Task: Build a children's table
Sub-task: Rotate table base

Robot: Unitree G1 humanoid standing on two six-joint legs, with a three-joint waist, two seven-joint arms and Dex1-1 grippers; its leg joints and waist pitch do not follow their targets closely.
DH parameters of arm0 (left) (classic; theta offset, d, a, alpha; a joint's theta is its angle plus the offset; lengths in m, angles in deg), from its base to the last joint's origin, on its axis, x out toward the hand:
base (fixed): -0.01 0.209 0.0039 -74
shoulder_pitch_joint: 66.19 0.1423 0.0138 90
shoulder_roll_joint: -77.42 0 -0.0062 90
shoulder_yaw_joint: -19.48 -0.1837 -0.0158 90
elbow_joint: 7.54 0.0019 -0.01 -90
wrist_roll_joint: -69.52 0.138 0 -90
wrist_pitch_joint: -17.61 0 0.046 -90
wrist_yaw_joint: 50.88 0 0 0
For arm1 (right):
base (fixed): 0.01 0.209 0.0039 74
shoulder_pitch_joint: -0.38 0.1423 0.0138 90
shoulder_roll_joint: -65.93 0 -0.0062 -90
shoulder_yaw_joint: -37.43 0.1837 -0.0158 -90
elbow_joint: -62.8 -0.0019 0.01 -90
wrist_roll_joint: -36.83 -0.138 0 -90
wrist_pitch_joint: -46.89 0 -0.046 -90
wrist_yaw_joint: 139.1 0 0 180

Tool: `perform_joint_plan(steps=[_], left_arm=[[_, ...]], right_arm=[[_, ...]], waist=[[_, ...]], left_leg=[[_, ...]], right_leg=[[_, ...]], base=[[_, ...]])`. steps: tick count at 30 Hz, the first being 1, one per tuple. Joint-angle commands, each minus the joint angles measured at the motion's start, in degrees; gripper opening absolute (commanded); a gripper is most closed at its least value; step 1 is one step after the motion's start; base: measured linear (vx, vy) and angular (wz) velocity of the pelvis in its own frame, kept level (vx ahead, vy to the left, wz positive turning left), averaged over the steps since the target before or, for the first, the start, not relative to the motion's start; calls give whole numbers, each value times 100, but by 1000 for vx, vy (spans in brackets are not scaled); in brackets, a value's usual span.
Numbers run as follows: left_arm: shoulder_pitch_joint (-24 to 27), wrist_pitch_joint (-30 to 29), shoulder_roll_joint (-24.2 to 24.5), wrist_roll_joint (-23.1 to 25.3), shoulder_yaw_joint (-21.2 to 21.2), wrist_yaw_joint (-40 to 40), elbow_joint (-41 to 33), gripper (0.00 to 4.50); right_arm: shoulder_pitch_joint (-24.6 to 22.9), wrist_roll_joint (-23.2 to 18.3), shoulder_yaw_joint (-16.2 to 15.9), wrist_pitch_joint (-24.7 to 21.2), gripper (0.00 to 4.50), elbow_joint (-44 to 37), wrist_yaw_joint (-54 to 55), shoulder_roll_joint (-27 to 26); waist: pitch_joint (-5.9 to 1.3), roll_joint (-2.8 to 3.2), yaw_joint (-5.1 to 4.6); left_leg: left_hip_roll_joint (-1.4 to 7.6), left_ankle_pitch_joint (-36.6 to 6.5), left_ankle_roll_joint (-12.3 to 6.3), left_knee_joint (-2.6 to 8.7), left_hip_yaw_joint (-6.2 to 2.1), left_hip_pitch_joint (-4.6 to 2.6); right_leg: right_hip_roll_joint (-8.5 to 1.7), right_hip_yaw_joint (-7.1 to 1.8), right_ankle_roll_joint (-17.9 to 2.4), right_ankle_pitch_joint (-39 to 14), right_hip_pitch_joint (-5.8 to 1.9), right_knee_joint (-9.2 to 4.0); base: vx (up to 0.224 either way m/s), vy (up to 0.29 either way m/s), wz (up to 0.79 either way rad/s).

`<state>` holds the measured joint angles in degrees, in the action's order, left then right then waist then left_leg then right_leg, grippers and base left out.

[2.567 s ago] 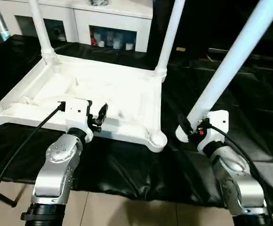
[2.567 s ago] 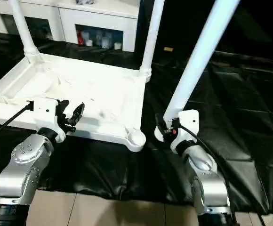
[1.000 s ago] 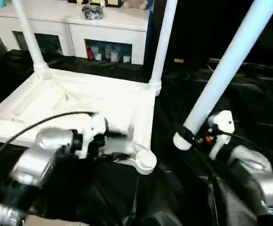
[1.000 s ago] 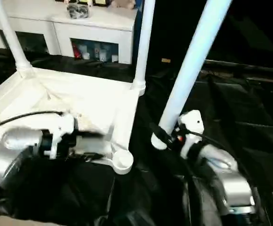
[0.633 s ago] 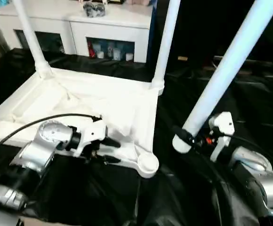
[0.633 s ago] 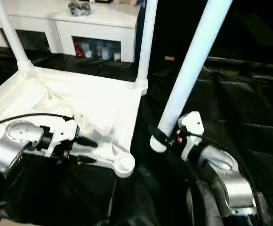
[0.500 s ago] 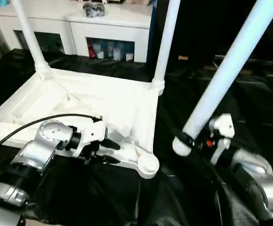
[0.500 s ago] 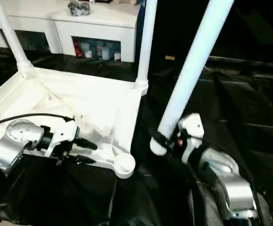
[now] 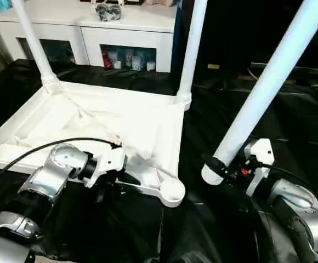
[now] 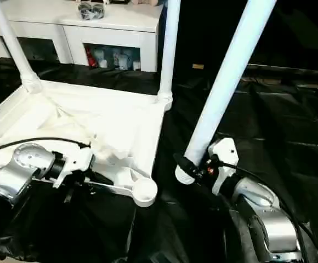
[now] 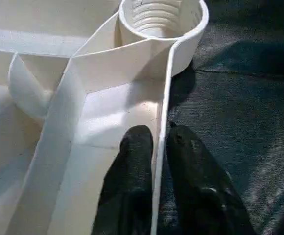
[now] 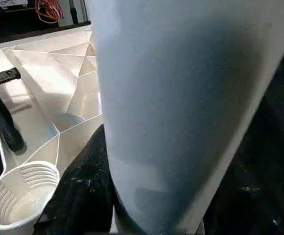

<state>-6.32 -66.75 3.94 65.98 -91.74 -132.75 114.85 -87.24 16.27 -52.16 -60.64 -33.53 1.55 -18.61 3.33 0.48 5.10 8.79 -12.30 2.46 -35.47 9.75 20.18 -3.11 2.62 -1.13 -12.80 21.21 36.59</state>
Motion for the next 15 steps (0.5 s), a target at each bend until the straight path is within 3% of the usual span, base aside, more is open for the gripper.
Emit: perform_joint_plan(steps=[1,3,6,8,9,11,12,13,15], left_arm=[[-102,8,4,70,-49,-40,42,46],[-94,-4,8,61,-44,-42,29,27],[-92,-94,-40,-43,60,-40,35,3],[-39,-287,-69,-125,138,-21,-90,0],[-39,-289,-70,-126,139,-21,-91,0],[103,-714,-125,-102,128,219,-442,0],[125,-774,-141,-76,117,287,-498,0],[143,-777,-234,95,109,648,-526,0],[111,-948,-516,274,164,1301,-472,0]], right_arm=[[-13,20,-10,8,189,-179,42,-2],[-17,21,-14,7,189,-187,47,-7],[5,14,-28,-14,189,-207,71,-29],[46,-4,-41,-22,189,-198,68,-47],[47,-4,-42,-22,189,-198,68,-47],[188,-77,-22,-56,189,-146,97,-119],[224,-97,-17,-66,189,-135,102,-137],[317,-138,-10,-110,189,-111,126,-181],[501,-187,-33,-240,189,-53,169,-247]], waist=[[-322,51,7],[-322,64,5],[-327,24,-3],[-327,28,-16],[-331,-1,-21],[-326,-40,-14],[-327,-22,-14],[-325,-67,-22],[-311,-59,-10]], left_leg=[[473,-1209,23,531,-194,-44],[476,-1196,12,532,-196,-43],[476,-1099,-22,535,-193,-25],[473,-1040,-47,529,-188,-16],[478,-1012,-59,529,-183,-16],[469,-890,-127,516,-172,-7],[464,-823,-156,509,-169,2],[468,-809,-171,509,-160,5],[469,-796,-199,496,-157,-15]], right_leg=[[-628,-354,-1330,-988,-189,-500],[-628,-351,-1349,-933,-185,-494],[-634,-350,-1374,-815,-203,-474],[-637,-350,-1379,-774,-208,-479],[-636,-350,-1383,-742,-212,-473],[-646,-350,-1386,-755,-212,-471],[-644,-348,-1370,-792,-208,-475],[-636,-346,-1359,-811,-207,-477],[-634,-341,-1329,-990,-181,-492]], base=[[0,0,0],[0,0,0],[0,0,0],[0,0,0],[0,0,0],[0,0,0],[0,0,0],[0,0,0],[0,0,0]])
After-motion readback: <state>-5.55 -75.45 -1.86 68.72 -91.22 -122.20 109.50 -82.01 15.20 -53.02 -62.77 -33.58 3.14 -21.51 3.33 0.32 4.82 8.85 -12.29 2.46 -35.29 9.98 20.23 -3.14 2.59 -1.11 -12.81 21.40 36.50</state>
